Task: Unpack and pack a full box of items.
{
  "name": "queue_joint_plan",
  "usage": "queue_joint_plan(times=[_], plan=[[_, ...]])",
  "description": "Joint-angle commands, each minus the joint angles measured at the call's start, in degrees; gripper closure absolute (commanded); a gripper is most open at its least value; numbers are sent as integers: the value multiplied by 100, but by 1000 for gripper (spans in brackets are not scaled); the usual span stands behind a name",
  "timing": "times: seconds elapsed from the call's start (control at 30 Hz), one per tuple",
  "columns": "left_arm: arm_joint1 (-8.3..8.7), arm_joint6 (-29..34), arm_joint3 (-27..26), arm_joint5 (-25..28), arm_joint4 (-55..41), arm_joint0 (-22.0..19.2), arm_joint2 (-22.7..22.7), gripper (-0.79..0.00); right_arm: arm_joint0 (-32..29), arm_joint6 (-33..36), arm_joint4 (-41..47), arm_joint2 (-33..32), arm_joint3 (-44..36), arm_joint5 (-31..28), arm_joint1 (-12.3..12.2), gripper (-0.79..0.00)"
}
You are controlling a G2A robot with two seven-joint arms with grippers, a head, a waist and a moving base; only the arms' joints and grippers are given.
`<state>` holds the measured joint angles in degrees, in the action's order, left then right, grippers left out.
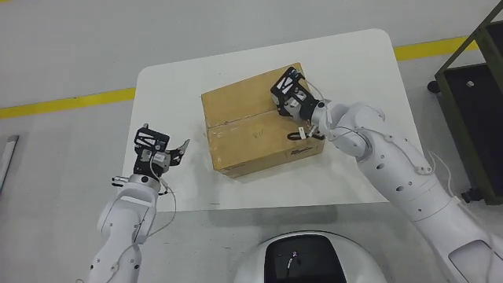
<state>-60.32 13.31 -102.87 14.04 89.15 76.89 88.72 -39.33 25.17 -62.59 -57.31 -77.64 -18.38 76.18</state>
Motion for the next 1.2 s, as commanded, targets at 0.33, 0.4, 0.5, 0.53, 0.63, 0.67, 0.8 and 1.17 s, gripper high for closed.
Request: queue_joint_plan(times=[0.33,0.4,0.5,0.53,0.63,0.67,0.8,1.17], plan=[[-122,-280,766,97,-354,-135,-720,-785,8,-6,-37,-15,9,-13,25,0],[-159,-297,958,23,-464,-293,-851,-785,3,4,-32,-23,7,-13,28,0],[-187,-340,1197,-78,-158,-519,-1047,-785,-12,22,-29,-38,0,-16,31,0],[-200,-388,1275,-103,-158,-571,-1096,-785,-17,27,-29,-44,0,-19,31,0],[-233,-451,1449,-197,-183,-741,-1177,-785,-29,29,-21,-62,-7,-15,34,0],[-242,-478,1488,-232,-165,-798,-1197,-785,-31,29,-23,-67,-7,-18,35,0],[-282,-497,1662,-424,-123,-1002,-1274,-785,-33,28,-27,-79,-4,-28,40,0],[-400,-518,1812,-1128,-355,-1311,-1318,-785,54,-8,-18,-103,97,-15,70,0]])
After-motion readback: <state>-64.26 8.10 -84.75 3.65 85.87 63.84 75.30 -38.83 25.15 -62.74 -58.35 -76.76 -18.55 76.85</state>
